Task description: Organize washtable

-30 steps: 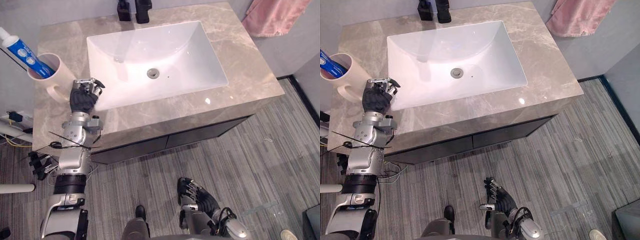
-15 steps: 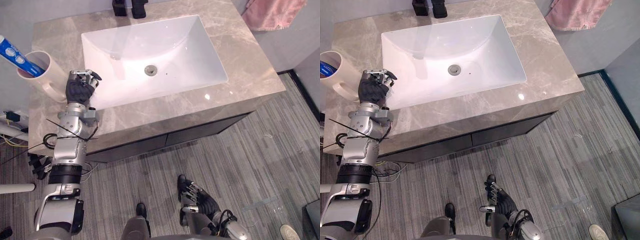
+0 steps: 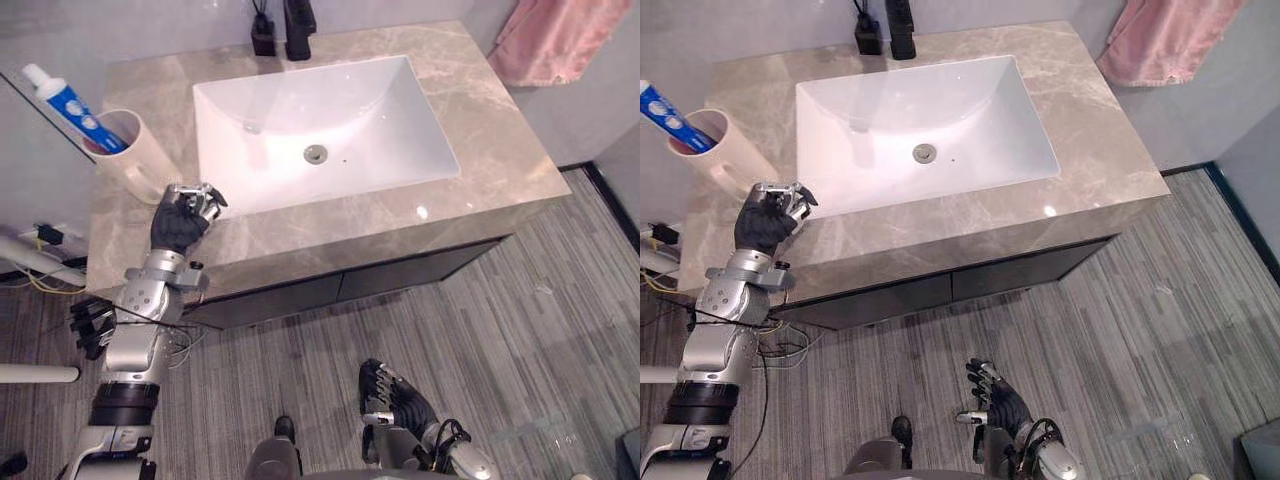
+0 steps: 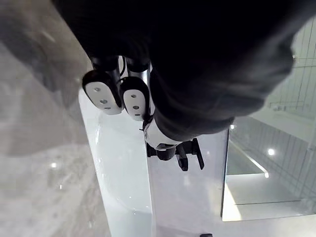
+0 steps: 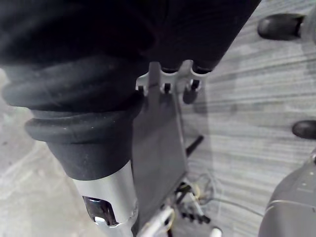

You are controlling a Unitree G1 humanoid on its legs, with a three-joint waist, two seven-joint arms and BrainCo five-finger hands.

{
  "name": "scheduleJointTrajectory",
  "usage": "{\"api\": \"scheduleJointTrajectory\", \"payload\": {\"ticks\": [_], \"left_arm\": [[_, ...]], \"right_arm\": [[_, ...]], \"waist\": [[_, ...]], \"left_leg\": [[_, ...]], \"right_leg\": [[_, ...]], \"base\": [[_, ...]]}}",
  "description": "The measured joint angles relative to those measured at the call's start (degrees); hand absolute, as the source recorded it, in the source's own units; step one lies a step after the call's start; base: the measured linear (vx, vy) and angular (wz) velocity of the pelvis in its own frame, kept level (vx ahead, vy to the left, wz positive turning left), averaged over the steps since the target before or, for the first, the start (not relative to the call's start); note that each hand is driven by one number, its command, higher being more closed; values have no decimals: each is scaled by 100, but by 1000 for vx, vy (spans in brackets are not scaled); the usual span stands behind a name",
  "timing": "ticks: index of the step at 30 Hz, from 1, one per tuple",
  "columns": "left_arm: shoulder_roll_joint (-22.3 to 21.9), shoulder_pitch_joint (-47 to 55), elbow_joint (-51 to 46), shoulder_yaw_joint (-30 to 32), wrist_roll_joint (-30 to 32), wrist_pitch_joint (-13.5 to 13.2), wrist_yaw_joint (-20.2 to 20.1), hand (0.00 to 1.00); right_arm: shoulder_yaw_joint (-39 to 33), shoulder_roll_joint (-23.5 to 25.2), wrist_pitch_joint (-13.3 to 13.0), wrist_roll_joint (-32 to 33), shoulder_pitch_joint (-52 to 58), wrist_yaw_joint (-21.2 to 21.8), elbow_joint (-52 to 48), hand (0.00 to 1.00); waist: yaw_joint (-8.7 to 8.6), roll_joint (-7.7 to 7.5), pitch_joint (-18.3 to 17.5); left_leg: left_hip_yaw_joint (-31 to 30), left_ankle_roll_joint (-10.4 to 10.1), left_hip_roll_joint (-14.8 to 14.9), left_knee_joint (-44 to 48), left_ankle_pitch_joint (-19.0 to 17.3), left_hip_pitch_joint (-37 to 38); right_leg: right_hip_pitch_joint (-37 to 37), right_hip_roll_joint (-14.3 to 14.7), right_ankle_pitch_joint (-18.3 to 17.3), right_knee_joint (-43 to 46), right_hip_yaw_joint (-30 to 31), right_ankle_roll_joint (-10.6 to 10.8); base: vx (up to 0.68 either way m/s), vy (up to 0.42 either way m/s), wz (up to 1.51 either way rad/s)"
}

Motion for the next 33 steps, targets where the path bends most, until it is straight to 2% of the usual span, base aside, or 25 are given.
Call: {"api": "scheduleJointTrajectory", "payload": {"ticks": [4,14,16,33], "left_arm": [[-77,208,-36,62,-51,0,5,100],[-261,288,21,419,-57,-1,55,100],[-261,279,211,497,-47,1,162,100],[-332,-71,679,476,23,23,277,100]], "right_arm": [[1,-61,3,-3,2,6,179,0],[6,-77,31,-29,40,132,224,0],[-12,-88,35,-29,41,132,224,0],[-39,-84,39,-26,49,121,207,0]], "waist": [[-1,90,-161],[-9,-11,-322],[-20,-10,-323],[-45,-37,-324]], "left_leg": [[-89,-3,5,-12,10,46],[-136,24,-27,-2,39,67],[-135,17,-31,-3,43,57],[20,-3,-65,1,54,-126]], "right_leg": [[88,-9,0,2,-90,2],[161,-83,-47,0,-122,18],[148,-75,-48,0,-124,16],[-140,-61,72,2,30,18]], "base": [[6,35,12],[-18,27,3],[0,0,0],[9,27,-5]]}}
